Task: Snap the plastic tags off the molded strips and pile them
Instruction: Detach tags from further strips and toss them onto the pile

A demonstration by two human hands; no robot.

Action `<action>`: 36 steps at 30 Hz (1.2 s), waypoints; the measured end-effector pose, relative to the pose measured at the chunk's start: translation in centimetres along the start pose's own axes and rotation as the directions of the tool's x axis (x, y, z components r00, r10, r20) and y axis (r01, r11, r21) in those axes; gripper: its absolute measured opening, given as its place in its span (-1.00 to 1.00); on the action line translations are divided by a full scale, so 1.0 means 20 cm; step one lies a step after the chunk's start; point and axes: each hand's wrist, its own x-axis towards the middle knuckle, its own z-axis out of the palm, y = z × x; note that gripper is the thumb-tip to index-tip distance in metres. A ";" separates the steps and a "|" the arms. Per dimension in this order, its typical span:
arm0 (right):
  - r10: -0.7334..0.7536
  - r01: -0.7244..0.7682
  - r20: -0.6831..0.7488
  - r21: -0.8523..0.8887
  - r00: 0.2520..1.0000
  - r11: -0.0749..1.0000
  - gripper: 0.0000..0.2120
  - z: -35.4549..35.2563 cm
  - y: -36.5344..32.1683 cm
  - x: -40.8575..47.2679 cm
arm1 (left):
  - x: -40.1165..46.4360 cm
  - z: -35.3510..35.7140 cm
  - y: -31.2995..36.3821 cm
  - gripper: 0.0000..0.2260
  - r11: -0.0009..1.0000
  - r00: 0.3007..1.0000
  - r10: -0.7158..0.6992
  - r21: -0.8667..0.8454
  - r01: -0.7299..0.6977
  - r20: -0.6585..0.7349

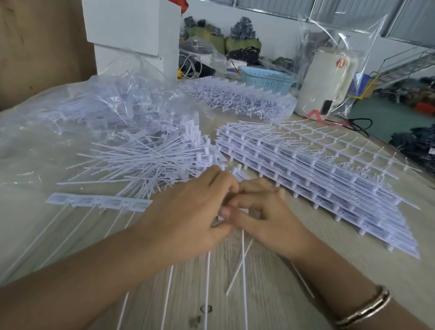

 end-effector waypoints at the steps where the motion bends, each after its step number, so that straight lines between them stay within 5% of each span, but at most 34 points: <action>1: -0.016 0.016 -0.005 0.051 1.000 0.999 -0.80 -0.01 0.01 0.00 | 0.00 -0.01 0.00 -0.68 1.000 1.000 0.005 0.016 -0.005 0.023; 7: 0.158 -0.137 -0.052 0.289 0.986 0.948 -0.80 -0.06 0.04 0.00 | -0.01 -0.05 -0.02 -0.76 0.996 0.996 -0.028 0.081 0.021 0.081; 11: 0.107 -0.100 -0.003 0.329 0.994 0.939 -0.86 -0.05 0.01 0.00 | 0.00 -0.05 -0.03 -0.80 0.995 0.998 -0.027 0.102 0.021 0.056; 15: -0.019 0.028 -0.032 0.286 0.999 0.958 -0.72 -0.05 0.02 -0.02 | 0.00 -0.03 -0.07 -0.82 0.996 0.998 -0.029 0.084 0.024 0.060; 22: -0.099 0.115 -0.120 0.128 0.988 0.985 -0.95 -0.05 0.06 0.00 | 0.02 -0.02 -0.08 -0.92 0.962 0.993 -0.078 -0.256 0.099 0.091; 29: 0.138 -0.046 -0.096 0.633 0.986 0.773 -0.90 -0.04 0.07 0.00 | 0.02 -0.04 -0.06 -0.96 0.911 0.999 -0.036 -0.411 0.026 -0.016; 36: 0.128 -0.041 -0.056 0.761 0.990 0.647 -0.81 -0.04 0.07 0.00 | 0.02 -0.03 -0.04 -0.92 0.881 0.996 -0.007 -0.472 -0.035 -0.088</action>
